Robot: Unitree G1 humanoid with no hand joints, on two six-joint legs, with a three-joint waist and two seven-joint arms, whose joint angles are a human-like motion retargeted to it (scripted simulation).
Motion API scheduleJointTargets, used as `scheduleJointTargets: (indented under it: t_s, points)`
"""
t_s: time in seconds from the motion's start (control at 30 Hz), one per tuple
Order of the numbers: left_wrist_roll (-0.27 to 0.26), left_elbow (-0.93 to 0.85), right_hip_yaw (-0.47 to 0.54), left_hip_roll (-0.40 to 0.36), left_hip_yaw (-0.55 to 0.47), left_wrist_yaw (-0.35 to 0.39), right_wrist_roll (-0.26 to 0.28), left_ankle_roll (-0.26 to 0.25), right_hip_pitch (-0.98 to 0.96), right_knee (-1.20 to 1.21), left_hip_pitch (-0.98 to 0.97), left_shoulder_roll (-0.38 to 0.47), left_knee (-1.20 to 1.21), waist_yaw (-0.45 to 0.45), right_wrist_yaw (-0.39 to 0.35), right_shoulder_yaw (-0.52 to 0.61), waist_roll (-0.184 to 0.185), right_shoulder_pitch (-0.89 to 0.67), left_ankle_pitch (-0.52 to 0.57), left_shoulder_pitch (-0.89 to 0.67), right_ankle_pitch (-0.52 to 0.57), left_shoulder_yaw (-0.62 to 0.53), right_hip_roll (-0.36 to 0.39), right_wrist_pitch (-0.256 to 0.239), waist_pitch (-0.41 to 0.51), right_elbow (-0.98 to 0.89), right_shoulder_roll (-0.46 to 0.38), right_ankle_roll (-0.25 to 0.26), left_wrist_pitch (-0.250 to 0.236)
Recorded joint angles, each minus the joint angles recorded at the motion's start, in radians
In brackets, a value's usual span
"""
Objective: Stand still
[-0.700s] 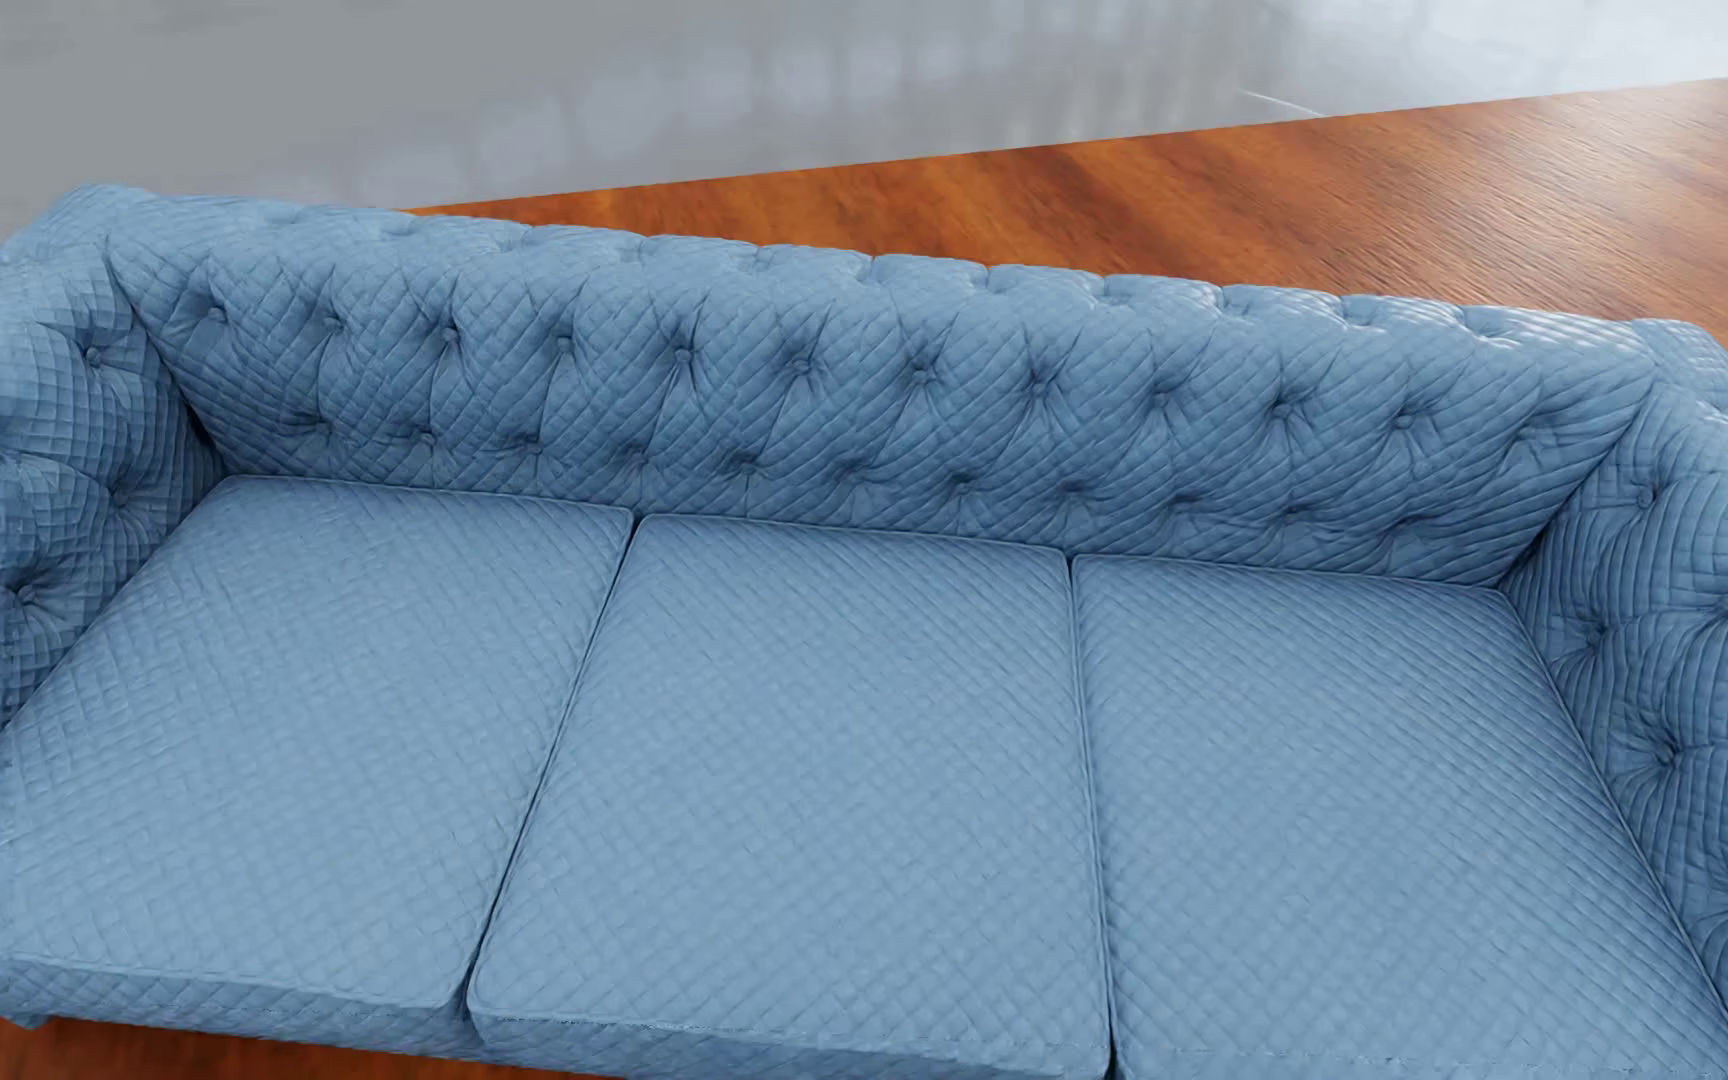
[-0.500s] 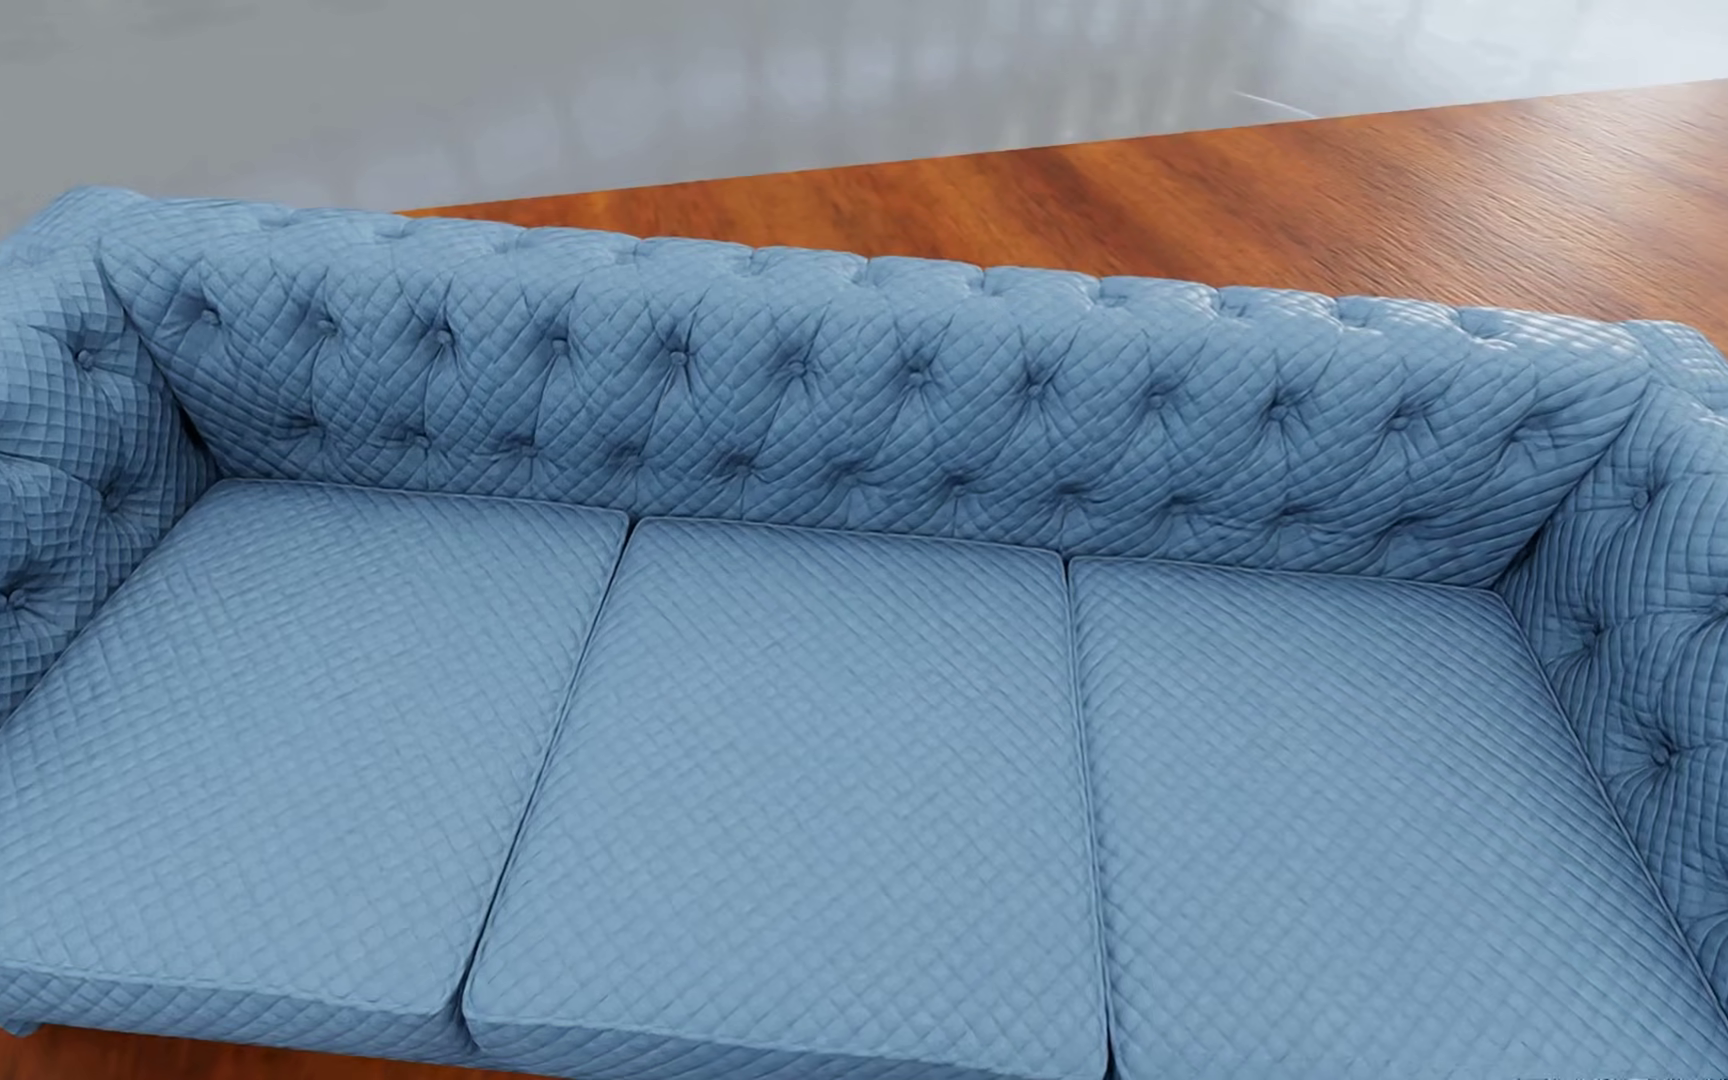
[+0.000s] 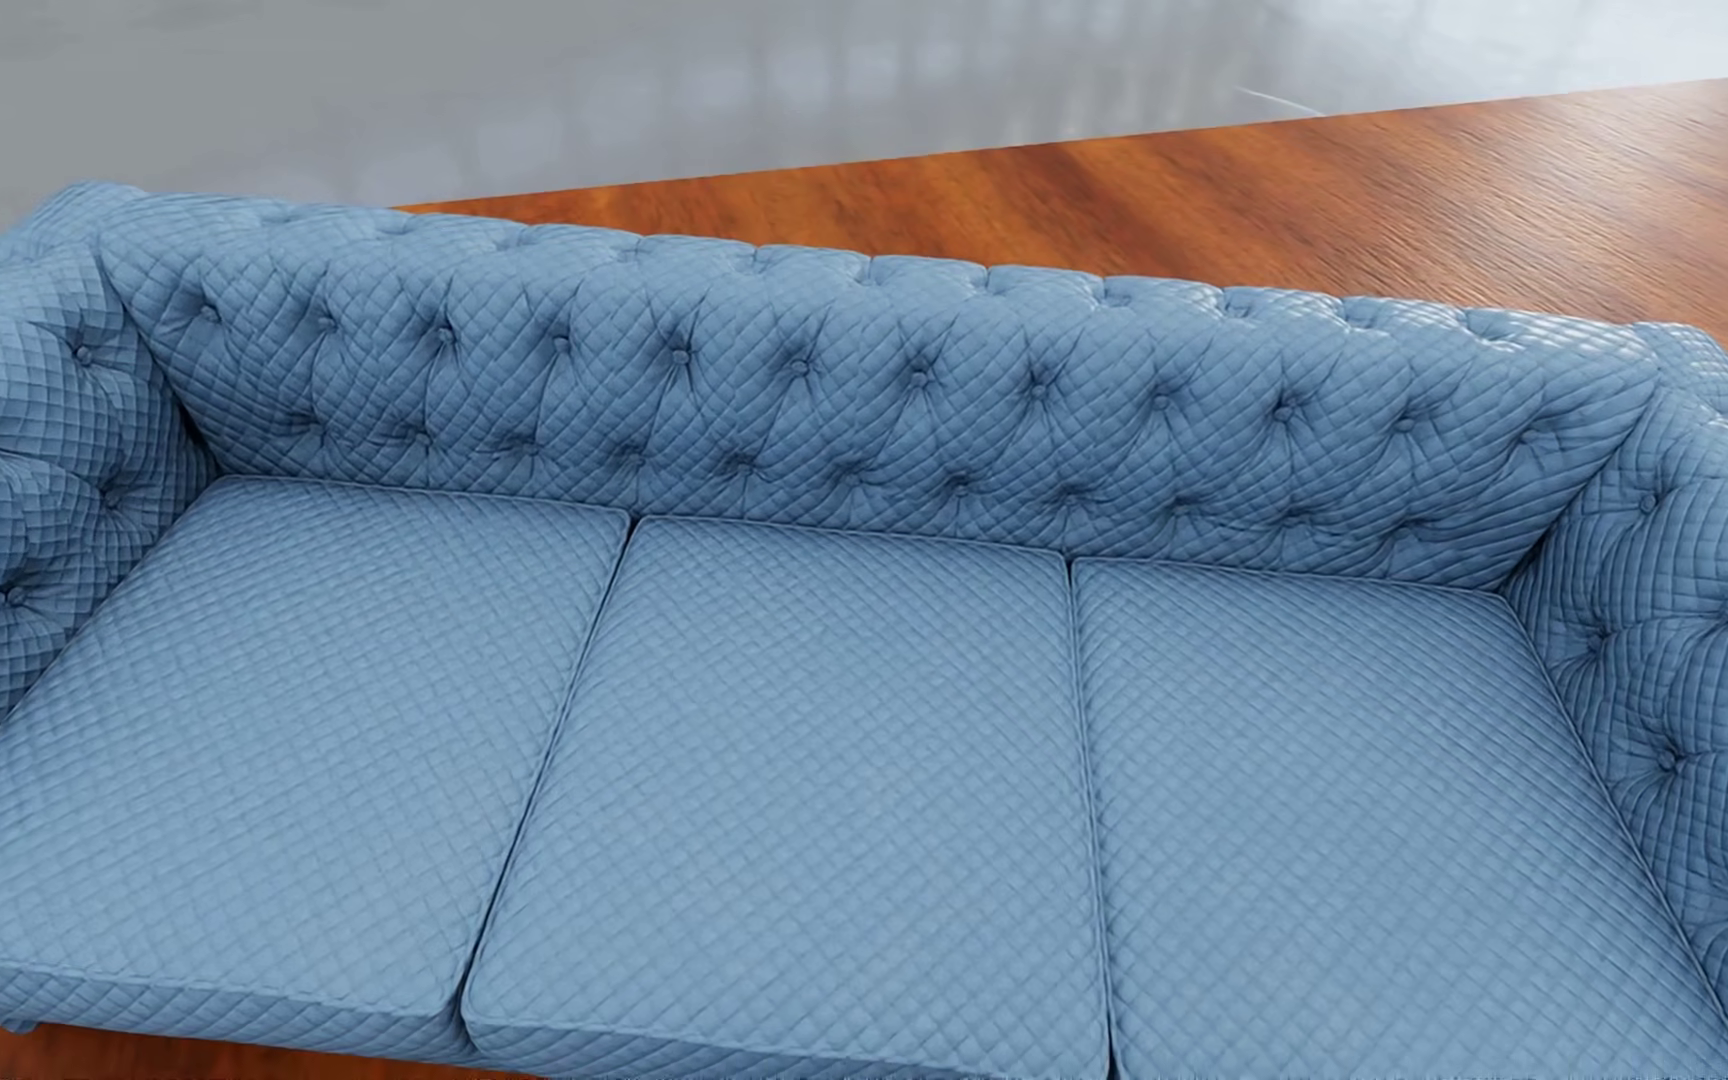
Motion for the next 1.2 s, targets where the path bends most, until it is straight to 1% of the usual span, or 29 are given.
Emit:
scheduleJointTargets:
  t_s: [0.1,0.13,0.17,0.2,0.27,0.4,0.43,0.47,0.5,0.53,0.9,0.93,1.03,1.2]
  points:
    - [0.0,0.01,0.0,0.004,0.0,0.0,0.0,0.0,-0.002,0.001,0.001,0.001,-0.003,0.002,0.0,0.014,-0.001,0.002,-0.003,-0.007,-0.001,-0.004,0.004,0.0,-0.003,0.003,-0.002,0.0,0.0]
    - [0.0,0.008,0.0,0.0,0.0,0.0,0.0,0.0,0.001,-0.001,0.006,-0.003,-0.006,0.004,0.0,0.0,-0.002,0.004,-0.004,-0.002,-0.001,0.001,-0.001,0.0,-0.003,0.003,0.001,0.0,0.0]
    - [0.0,0.011,0.0,0.002,0.0,0.0,0.0,0.0,0.003,-0.002,0.007,-0.001,-0.006,0.004,0.0,0.025,-0.002,0.004,-0.005,-0.006,-0.002,-0.003,0.001,0.0,-0.003,-0.003,-0.002,0.0,0.0]
    - [0.0,0.006,0.0,0.002,0.0,0.0,0.0,0.0,-0.001,0.0,0.003,0.0,-0.005,0.004,0.0,-0.001,-0.002,0.006,-0.004,-0.005,-0.001,0.002,0.002,0.0,-0.003,-0.001,0.0,0.0,0.0]
    - [0.0,-0.002,0.0,0.003,0.0,0.0,0.0,0.0,0.0,-0.002,0.002,0.003,-0.004,0.005,0.0,-0.013,-0.004,0.01,-0.005,-0.002,-0.001,0.007,0.004,0.0,0.001,0.0,0.003,0.0,0.0]
    - [0.0,0.004,0.0,0.004,0.0,0.0,0.0,0.0,0.016,-0.008,0.018,0.008,-0.008,0.006,0.0,0.004,-0.007,0.012,-0.009,0.002,0.001,0.002,0.002,0.0,0.011,-0.004,-0.005,0.0,0.0]
    - [0.0,0.006,0.0,0.004,0.0,0.0,0.0,0.0,-0.001,-0.001,0.001,0.006,-0.004,0.004,0.0,-0.019,-0.006,0.007,-0.008,0.003,-0.001,0.013,0.004,0.0,0.003,0.011,-0.001,0.0,0.0]
    - [0.0,0.003,0.0,0.003,0.0,0.0,0.0,0.0,0.015,-0.009,0.018,0.009,-0.008,0.004,0.0,-0.003,-0.007,0.01,-0.01,0.006,0.001,0.006,0.002,0.0,0.01,0.001,-0.007,0.0,0.0]
    - [0.0,0.001,0.0,0.002,0.0,0.0,0.0,0.0,-0.001,-0.001,0.002,0.009,-0.005,0.002,0.0,-0.017,-0.008,0.006,-0.008,0.005,0.0,0.017,0.003,0.0,0.004,0.012,0.0,0.0,0.0]
    - [0.0,0.004,0.0,0.004,0.0,0.0,0.0,0.0,-0.002,0.0,0.0,0.012,-0.004,0.001,0.0,0.009,-0.009,0.003,-0.009,0.003,0.0,0.007,0.003,0.0,0.003,0.007,-0.005,0.0,0.0]
    - [0.0,0.003,0.0,0.007,0.0,0.0,0.0,0.0,0.012,-0.012,0.022,0.009,-0.016,-0.011,0.0,0.029,-0.002,-0.012,-0.014,0.0,0.004,-0.012,0.007,0.0,0.0,0.001,-0.006,0.0,0.0]
    - [0.0,0.007,0.0,0.01,0.0,0.0,0.0,0.0,0.008,-0.012,0.014,0.009,-0.011,-0.02,0.0,0.018,-0.003,-0.013,-0.012,-0.005,0.004,-0.007,0.01,0.0,0.0,0.01,-0.002,0.0,0.0]
    - [0.0,-0.004,0.0,0.011,0.0,0.0,0.0,0.0,0.012,-0.008,0.02,0.009,-0.011,-0.017,0.0,0.041,-0.006,-0.007,-0.011,-0.004,0.003,-0.015,0.011,0.0,0.003,0.005,-0.009,0.0,0.0]
    - [0.0,0.004,0.0,0.013,0.0,0.0,0.0,0.0,0.008,-0.006,0.015,0.006,-0.01,-0.024,0.0,0.045,-0.008,-0.002,-0.011,-0.014,0.004,-0.027,0.014,0.0,0.0,0.012,-0.013,0.0,0.0]
